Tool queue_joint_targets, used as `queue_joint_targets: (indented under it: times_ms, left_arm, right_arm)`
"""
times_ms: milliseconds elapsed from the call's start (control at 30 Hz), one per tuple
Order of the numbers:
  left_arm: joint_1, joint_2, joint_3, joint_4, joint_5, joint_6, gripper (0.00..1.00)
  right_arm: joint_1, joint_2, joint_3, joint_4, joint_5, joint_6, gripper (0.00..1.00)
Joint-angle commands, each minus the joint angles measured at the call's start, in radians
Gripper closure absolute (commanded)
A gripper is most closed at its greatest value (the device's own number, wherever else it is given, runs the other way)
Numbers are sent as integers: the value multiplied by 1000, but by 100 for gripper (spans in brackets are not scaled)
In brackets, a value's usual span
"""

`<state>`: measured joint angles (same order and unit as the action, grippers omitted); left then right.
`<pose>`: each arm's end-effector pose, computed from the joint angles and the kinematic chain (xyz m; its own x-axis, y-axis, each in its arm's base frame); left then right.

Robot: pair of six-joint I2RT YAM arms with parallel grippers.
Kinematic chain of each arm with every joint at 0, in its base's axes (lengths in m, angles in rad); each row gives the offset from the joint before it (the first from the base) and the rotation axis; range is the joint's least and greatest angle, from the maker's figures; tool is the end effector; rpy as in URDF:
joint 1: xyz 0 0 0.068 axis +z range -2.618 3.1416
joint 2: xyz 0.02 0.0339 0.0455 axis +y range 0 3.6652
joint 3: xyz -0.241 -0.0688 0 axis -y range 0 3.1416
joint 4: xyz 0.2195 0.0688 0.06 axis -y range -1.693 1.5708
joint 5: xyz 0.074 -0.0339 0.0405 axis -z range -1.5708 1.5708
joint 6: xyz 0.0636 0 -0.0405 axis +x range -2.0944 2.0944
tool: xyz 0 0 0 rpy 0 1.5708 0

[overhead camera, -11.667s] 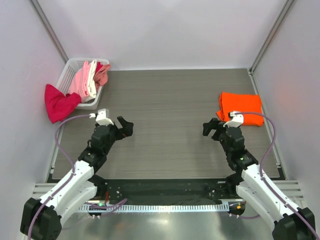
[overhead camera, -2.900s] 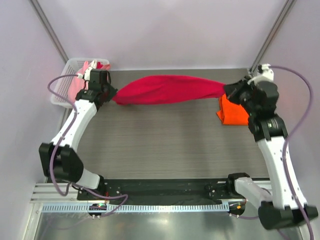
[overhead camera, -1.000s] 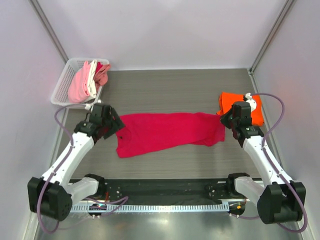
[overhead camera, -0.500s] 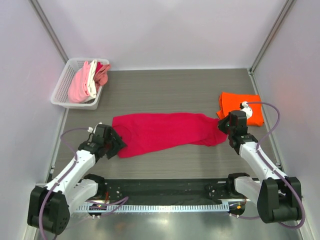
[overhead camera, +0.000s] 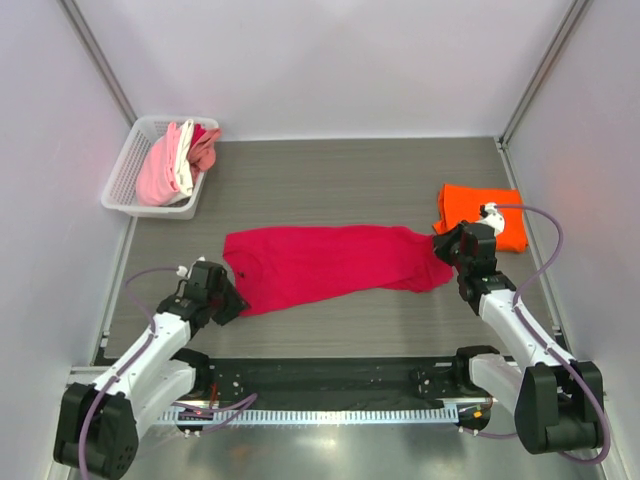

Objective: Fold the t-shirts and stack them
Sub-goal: Flatten the tshirt out

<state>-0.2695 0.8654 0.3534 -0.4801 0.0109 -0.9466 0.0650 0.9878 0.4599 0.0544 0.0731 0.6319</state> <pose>0.1538 -0.0432 0.1266 -0.6923 -0.6505 -0.3122 -0.4958 0.7433 -0.4491 0.2293 0.0103 0.1933 -0.3671 0.5665 -0.7378 0.2688 0.8240 0.4988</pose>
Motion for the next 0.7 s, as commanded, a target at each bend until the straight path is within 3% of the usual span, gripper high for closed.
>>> queue_joint_targets:
  times_ms: [0,100,267,400,533,667]
  left_arm:
    - [1,-8,-16,49,26,0,68]
    - [3,32,27,64,27,15,100]
    - [1,54,149,-6,44,43,100]
    - [12,63,333,-101,63,49,100]
    - [39,145,641,-221,110,69,100]
    - [39,104,788,-345,89,94,100]
  right_arm:
    - [-4,-23,-4,68,-3,-5,99]
    - [-4,-40,-12,71,-1,-5,99]
    - [-4,-70,20,24,62,8,99]
    - [-7,-41,169,-163,140,-1,99]
    - [-19,23,376,-347,101,-30,99]
    - [-19,-9,512,-494,7,-61,99]
